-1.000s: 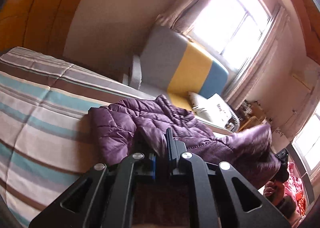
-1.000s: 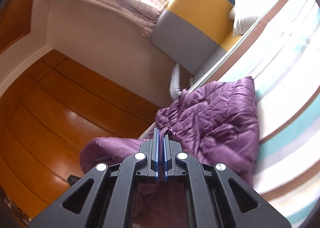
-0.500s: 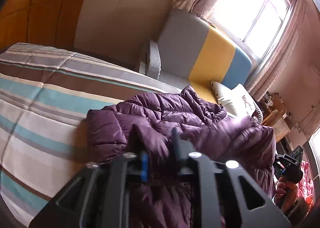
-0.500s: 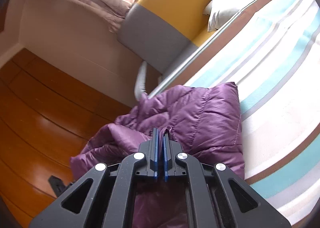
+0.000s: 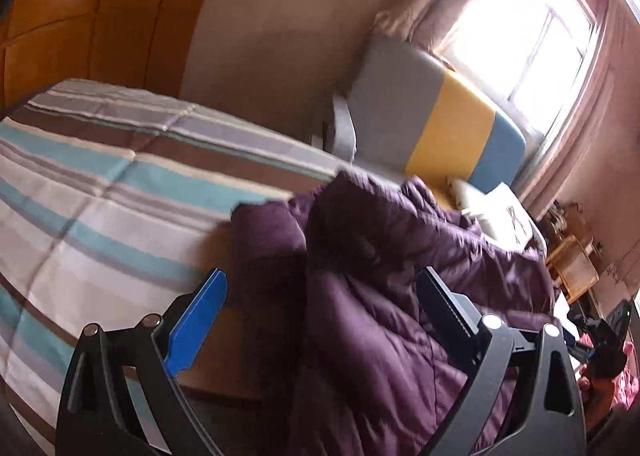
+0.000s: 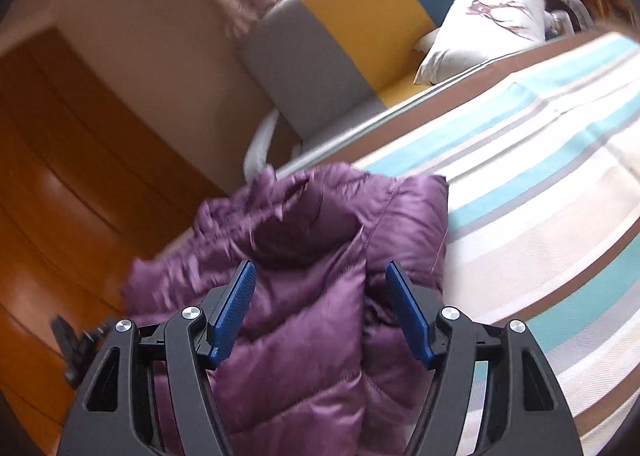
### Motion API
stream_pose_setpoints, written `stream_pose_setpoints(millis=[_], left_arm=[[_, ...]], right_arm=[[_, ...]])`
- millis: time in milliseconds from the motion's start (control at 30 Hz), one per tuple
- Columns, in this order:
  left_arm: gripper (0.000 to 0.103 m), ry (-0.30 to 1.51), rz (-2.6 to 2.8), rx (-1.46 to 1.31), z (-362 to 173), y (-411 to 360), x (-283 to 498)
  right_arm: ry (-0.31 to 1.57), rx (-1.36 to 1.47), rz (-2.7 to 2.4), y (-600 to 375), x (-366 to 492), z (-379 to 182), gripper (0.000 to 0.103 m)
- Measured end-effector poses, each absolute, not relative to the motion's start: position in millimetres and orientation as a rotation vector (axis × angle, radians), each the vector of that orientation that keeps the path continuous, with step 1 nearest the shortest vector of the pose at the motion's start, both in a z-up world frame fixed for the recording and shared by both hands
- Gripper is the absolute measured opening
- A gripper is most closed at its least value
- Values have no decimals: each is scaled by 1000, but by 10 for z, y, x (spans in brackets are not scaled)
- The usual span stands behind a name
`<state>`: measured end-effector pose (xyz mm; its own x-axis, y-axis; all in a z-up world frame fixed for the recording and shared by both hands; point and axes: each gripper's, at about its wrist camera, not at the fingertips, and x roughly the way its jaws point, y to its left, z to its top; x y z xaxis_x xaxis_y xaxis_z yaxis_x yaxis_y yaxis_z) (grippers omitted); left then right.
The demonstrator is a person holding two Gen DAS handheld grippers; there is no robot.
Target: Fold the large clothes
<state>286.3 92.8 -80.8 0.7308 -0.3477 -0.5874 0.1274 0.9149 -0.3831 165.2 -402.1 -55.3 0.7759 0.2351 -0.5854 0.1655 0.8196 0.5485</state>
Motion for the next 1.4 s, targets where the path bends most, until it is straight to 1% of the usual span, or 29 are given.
stream_pose_setpoints(millis=[33, 67, 100, 133, 167, 200, 233, 267, 300, 333, 367, 400, 433, 600, 733, 867, 1000, 1200, 1267, 1400], left_arm=[[94, 719, -273, -323, -826, 902, 2859], [89, 732, -281, -302, -847, 839, 2853], [86, 735, -289, -284, -854, 816, 2836], [78, 739, -296, -252, -859, 756, 2826], [70, 742, -298, -215, -862, 691, 2819], [66, 745, -310, -169, -860, 594, 2809], [60, 751, -327, -133, -857, 518, 2793], [51, 752, -330, -106, -841, 464, 2770], [45, 746, -329, -70, -823, 408, 2735], [27, 742, -328, -50, -802, 378, 2705], [14, 743, -329, -42, -777, 376, 2679], [12, 744, -335, -51, -747, 391, 2663], [9, 738, -338, -68, -699, 421, 2643], [7, 668, -338, -131, -368, 538, 2658], [7, 659, -305, -131, -270, 464, 2855], [7, 713, -247, -100, -424, 371, 3183], [8, 776, -204, -63, -736, 318, 3437], [13, 779, -220, 9, -1054, 229, 3464], [15, 802, -238, -20, -1096, 250, 3499], [16, 818, -241, -32, -1136, 241, 3542]], right_arm=[[710, 595, 35, -3972, 1670, -558, 67], [719, 581, 36, -3939, 1688, -564, 65], [738, 557, 34, -3890, 1721, -572, 64], [758, 530, 29, -3840, 1760, -583, 64], [773, 512, 27, -3807, 1788, -599, 60], [797, 487, 25, -3746, 1840, -615, 51], [823, 461, 21, -3684, 1880, -630, 46], [838, 432, 25, -3621, 1893, -629, 33], [843, 401, 33, -3575, 1897, -617, 24], [843, 375, 32, -3538, 1893, -604, 21], [839, 331, 25, -3490, 1856, -553, 16], [832, 322, 22, -3476, 1836, -511, 13], [813, 328, 20, -3486, 1789, -440, 12], [694, 371, 15, -3619, 1722, -46, 11], [680, 379, 3, -3656, 1993, 18, 11], [717, 376, -45, -3650, 2274, -156, 11], [772, 366, -93, -3655, 2525, -466, 11], [793, 315, -122, -3645, 2648, -819, 11], [783, 294, -128, -3622, 2638, -876, 11], [780, 307, -137, -3654, 2690, -911, 11]])
